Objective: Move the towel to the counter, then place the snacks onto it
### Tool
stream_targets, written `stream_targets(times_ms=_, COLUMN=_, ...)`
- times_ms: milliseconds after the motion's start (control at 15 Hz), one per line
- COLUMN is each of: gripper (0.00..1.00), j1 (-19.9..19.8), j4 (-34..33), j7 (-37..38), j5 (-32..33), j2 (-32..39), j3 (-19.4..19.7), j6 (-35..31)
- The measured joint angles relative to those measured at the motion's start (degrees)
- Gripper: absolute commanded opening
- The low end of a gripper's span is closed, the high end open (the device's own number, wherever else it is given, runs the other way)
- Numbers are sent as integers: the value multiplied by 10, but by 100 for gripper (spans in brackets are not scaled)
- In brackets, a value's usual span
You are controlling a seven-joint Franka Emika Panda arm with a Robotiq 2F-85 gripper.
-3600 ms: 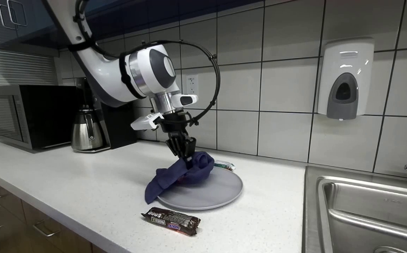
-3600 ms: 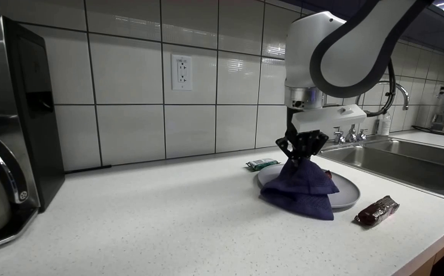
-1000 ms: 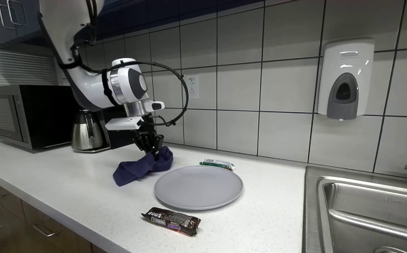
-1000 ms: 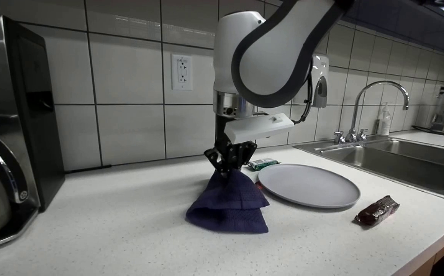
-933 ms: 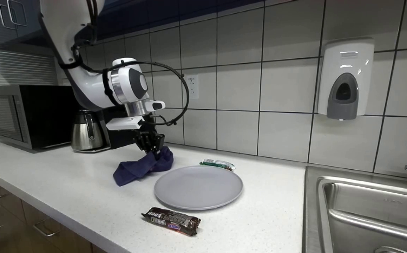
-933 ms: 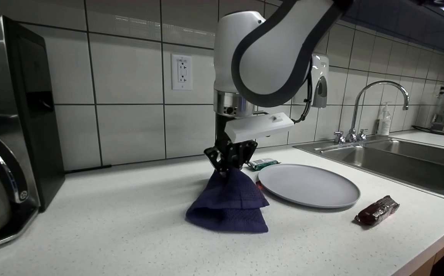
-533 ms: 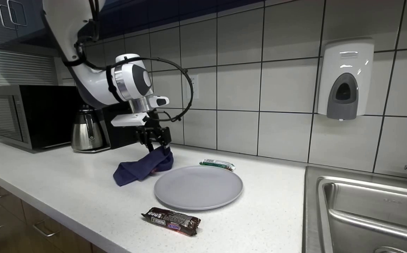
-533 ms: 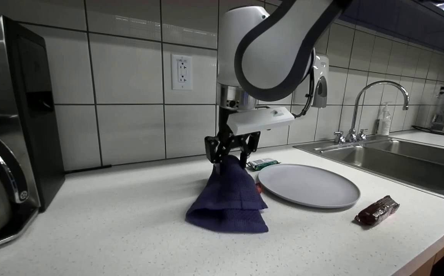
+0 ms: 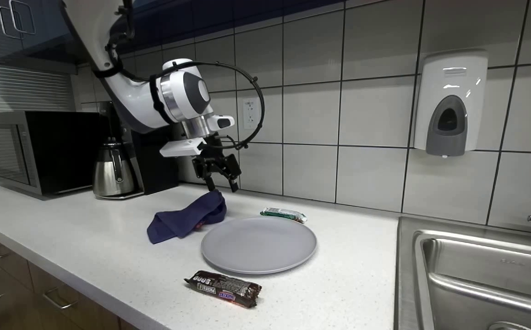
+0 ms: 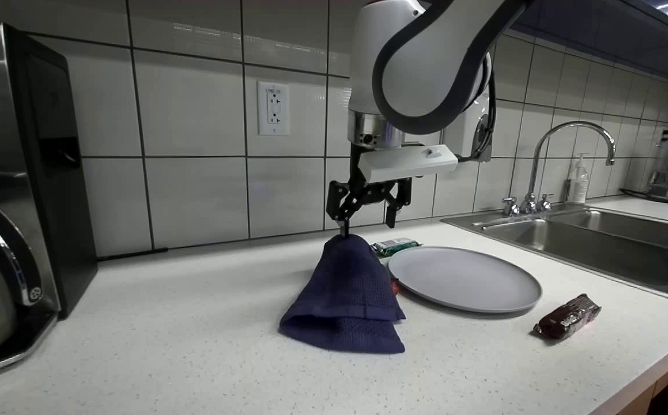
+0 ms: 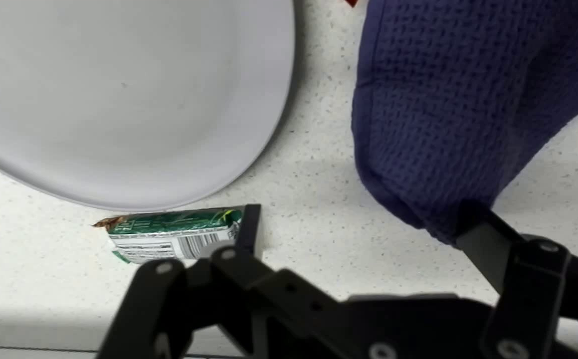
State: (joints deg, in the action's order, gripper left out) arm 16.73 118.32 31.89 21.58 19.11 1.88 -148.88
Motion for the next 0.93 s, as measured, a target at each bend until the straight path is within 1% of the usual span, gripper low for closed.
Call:
stream_targets(times_ms=533, gripper=100, j1=0, j4=0, j7=61, j5=10, j2=-7, j3=33, j6=17)
stream_targets(times_ms=933, gripper=100, j1=-3, j4=2, j7=86, j5=10, j2=-9, j3=49, j6=26)
